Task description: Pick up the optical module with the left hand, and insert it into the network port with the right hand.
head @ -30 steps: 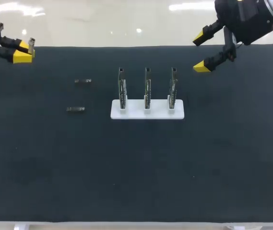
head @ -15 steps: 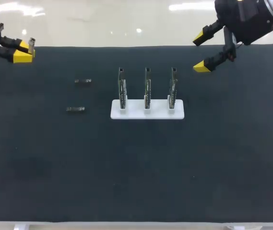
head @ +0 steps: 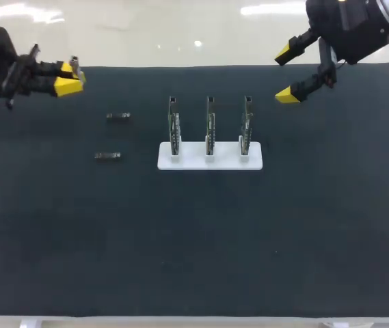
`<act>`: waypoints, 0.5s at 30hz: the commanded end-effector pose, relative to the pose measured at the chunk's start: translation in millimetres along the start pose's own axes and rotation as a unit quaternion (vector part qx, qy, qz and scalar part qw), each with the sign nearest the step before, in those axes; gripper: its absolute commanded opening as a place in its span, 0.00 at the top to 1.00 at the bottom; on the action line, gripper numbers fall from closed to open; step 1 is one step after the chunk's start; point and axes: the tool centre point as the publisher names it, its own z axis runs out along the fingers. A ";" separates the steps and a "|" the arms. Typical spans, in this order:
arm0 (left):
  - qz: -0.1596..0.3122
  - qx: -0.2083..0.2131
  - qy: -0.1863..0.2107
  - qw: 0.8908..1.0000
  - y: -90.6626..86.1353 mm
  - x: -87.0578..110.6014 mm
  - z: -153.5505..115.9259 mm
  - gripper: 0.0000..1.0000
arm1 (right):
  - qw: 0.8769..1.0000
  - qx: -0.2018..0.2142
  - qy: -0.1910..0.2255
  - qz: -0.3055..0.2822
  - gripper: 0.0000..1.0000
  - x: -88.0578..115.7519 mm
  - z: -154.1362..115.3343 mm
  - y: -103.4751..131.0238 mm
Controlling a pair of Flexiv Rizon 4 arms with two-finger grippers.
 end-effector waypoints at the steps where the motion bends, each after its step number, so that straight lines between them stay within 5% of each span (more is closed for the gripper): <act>1: 0.002 -0.006 -0.033 0.999 8.5 6.2 28.0 1.00 | 1.000 -0.001 -0.001 0.000 0.00 0.1 0.6 -0.8; 15: 0.006 -0.049 -0.029 0.998 31.9 14.2 98.6 1.00 | 1.000 -0.001 -0.001 0.000 0.00 0.1 0.6 -0.8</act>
